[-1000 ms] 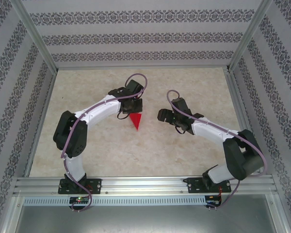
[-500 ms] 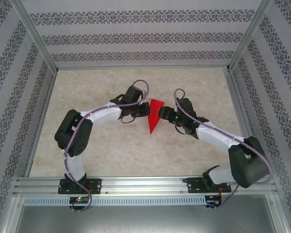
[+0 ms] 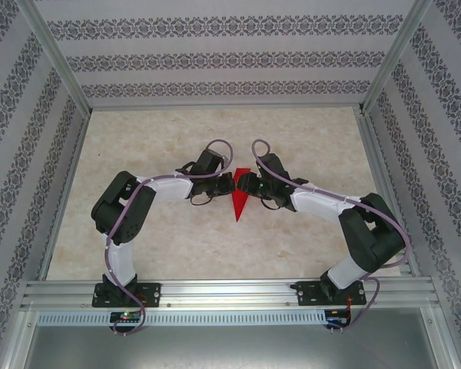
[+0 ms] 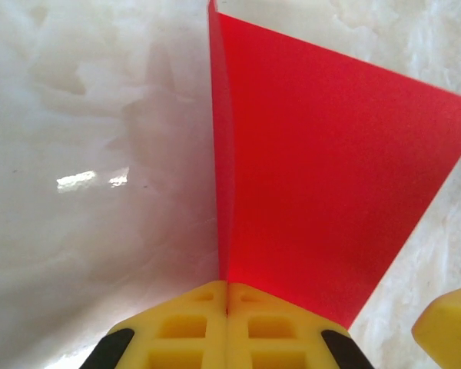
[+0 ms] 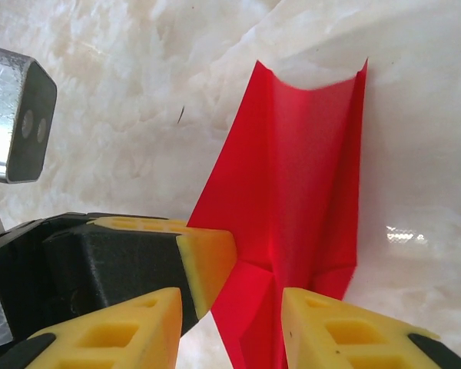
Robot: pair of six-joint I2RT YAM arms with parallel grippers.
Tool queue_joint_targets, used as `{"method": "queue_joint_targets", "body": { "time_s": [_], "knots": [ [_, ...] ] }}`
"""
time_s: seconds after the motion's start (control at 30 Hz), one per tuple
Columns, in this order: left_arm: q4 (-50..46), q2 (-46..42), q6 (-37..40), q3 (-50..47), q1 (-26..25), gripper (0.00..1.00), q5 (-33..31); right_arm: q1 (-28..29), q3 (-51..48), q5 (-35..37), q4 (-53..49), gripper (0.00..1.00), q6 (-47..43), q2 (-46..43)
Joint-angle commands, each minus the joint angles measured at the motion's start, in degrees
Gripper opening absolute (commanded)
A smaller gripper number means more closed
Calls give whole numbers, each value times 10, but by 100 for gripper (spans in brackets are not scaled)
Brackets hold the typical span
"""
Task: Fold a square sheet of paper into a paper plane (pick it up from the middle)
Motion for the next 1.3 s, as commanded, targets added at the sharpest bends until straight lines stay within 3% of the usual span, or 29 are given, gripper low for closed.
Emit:
{"method": "queue_joint_targets", "body": {
  "time_s": [0.0, 0.3, 0.9, 1.27],
  "knots": [
    [32, 2, -15, -10, 6, 0, -11, 10, 30, 26, -27, 40, 1, 17],
    [38, 0, -16, -20, 9, 0, -11, 13, 58, 26, -56, 42, -8, 59],
    [30, 4, -19, -17, 11, 0, -18, 24, 72, 80, -121, 50, -10, 57],
    [29, 7, -23, -16, 11, 0, -20, 32, 40, 22, -90, 49, 16, 50]
  ]
}}
